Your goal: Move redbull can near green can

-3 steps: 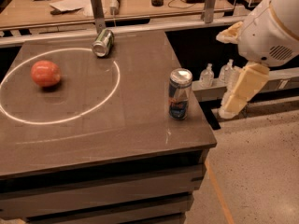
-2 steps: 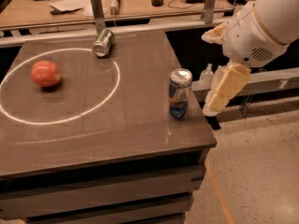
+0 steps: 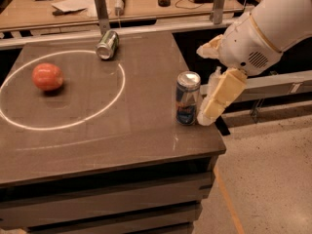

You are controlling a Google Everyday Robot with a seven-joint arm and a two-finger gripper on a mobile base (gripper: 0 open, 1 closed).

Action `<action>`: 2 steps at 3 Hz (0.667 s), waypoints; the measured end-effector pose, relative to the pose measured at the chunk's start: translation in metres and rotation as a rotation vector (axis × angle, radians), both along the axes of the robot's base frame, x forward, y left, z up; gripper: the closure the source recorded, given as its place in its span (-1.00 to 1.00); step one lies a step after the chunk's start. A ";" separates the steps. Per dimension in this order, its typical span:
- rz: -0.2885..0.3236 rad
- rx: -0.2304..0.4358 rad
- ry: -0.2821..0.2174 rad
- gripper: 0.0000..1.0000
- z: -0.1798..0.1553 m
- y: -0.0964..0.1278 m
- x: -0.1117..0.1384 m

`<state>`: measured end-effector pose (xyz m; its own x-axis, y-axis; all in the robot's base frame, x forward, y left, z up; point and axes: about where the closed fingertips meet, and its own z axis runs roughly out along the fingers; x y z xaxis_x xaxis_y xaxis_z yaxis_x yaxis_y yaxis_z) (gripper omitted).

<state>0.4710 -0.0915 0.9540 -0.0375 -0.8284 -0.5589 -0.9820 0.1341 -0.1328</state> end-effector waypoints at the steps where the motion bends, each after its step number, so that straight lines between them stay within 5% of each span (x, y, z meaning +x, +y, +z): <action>1: 0.005 0.039 0.036 -1.00 -0.003 0.010 -0.006; 2: 0.007 0.077 0.047 -0.76 -0.005 0.018 -0.001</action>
Offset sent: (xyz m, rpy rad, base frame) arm 0.0126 0.0255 -0.0107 0.1337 0.0543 -0.0011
